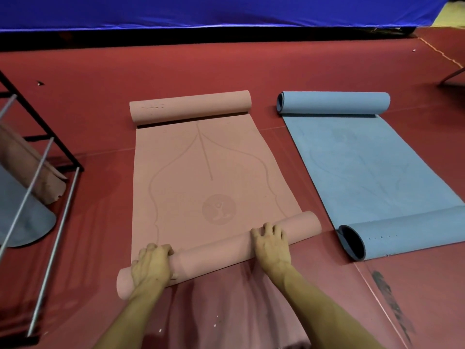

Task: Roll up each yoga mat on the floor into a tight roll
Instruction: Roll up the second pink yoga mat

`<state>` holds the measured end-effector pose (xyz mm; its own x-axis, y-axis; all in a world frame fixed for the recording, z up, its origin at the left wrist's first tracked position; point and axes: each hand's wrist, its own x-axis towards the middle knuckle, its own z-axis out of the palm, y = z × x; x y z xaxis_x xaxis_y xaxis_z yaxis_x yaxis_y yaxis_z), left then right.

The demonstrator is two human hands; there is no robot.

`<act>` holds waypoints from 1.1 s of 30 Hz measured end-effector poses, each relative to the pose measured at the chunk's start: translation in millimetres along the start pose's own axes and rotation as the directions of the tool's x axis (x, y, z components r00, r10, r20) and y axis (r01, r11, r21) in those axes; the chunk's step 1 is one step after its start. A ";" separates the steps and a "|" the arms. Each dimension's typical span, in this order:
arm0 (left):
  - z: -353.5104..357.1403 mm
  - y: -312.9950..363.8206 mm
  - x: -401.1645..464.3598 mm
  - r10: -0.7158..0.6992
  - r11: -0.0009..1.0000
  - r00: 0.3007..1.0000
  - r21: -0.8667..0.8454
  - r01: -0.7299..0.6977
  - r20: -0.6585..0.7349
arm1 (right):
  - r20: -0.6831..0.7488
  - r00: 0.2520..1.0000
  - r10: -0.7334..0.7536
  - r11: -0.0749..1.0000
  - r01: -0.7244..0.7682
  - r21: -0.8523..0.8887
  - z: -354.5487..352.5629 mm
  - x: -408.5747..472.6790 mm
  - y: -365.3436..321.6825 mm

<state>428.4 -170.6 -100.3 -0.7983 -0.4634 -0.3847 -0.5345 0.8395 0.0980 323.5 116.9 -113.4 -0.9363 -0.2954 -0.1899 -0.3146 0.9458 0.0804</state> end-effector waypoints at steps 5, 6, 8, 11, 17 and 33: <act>-3.0 1.4 5.9 0.007 0.999 0.999 -0.037 -0.008 -0.033 | 0.024 0.998 -0.054 0.998 0.053 0.030 -1.3 6.0 1.9; -4.9 1.9 6.5 0.001 0.998 0.999 -0.061 -0.003 -0.040 | 0.027 0.998 -0.064 0.997 0.063 0.043 -2.1 8.5 2.1; -7.2 2.3 7.1 -0.008 0.995 0.999 -0.100 0.004 -0.037 | 0.055 0.995 -0.081 0.995 0.078 0.058 -5.0 13.4 1.1; -6.1 2.0 10.2 -0.011 0.991 1.000 -0.131 0.007 -0.028 | 0.088 0.992 -0.085 0.996 0.082 0.044 -3.5 22.0 0.5; -5.8 7.4 9.8 -0.012 0.999 0.995 -0.049 0.008 -0.102 | 0.005 0.999 -0.048 0.999 0.048 -0.024 -2.1 29.5 -0.1; 4.2 6.0 -1.2 0.057 0.996 0.938 -0.052 -0.079 -0.343 | -0.070 0.998 0.006 0.997 -0.001 0.076 6.8 33.3 -6.0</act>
<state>427.3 -163.8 -103.1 -0.8742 -0.4840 -0.0406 -0.4831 0.8579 0.1753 295.3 102.3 -126.8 -0.9470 -0.2980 -0.1202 -0.3009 0.9536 0.0063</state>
